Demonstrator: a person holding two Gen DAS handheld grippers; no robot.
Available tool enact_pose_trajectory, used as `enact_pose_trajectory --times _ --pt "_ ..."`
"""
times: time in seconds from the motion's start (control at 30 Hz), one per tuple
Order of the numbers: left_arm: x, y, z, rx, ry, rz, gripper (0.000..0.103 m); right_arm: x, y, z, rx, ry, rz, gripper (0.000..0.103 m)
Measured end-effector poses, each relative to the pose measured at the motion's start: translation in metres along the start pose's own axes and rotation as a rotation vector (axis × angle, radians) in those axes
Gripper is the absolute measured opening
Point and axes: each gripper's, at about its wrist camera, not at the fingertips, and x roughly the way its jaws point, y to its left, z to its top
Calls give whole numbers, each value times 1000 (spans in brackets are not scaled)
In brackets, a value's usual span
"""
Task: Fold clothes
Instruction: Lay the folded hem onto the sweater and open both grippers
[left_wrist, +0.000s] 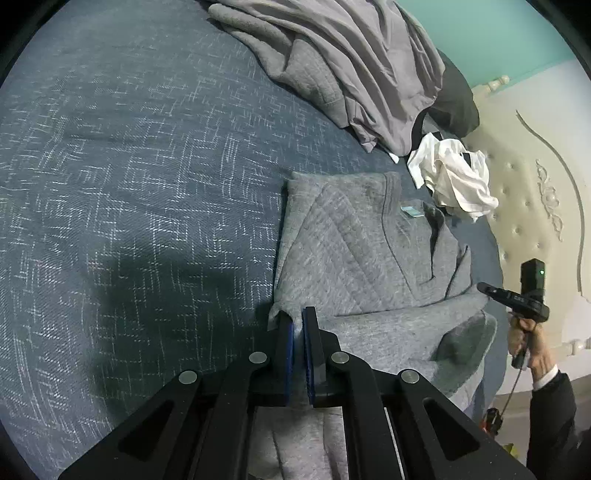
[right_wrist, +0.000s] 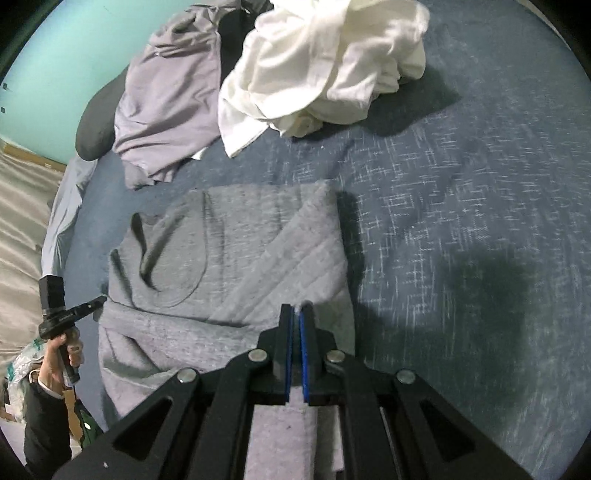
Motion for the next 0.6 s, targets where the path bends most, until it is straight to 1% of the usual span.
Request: enact_pose_trajectory --times 0.1,0.13,0.17,0.2,0.23,0.27,0.33,0.37,0.43,0.53,0.57,0.6 --pt "-9 4 5 -32 -3 -44 8 5 -4 3 -4 11 2 4" --pt "-12 5 6 -49 -1 -61 13 5 -4 4 -5 11 2 4" --pt "-15 3 8 -41 -7 -45 17 3 -5 5 -6 10 3 4" --pt "-19 0 9 -27 -14 -20 25 2 -5 5 -9 9 7 4" --pt "-23 -3 11 -12 -21 5 36 0 -5 6 -14 9 5 4" --pt "-27 -6 14 -1 -31 23 39 -2 -4 6 -20 11 0 4" --pt "-36 -7 21 -11 -58 -6 40 -5 0 9 -32 9 -3 4" --pt "-38 -11 24 5 -65 10 40 -8 1 9 -40 8 5 4" --pt "-38 -19 31 47 -69 58 40 -13 5 9 -71 20 -8 4" --pt "-31 -26 40 82 -70 77 40 -20 7 11 -89 30 -12 5" --pt "-29 -28 42 94 -74 91 40 -23 8 12 -92 34 -6 6" --pt "-27 -30 45 104 -76 109 40 -25 8 13 -95 38 -6 9"
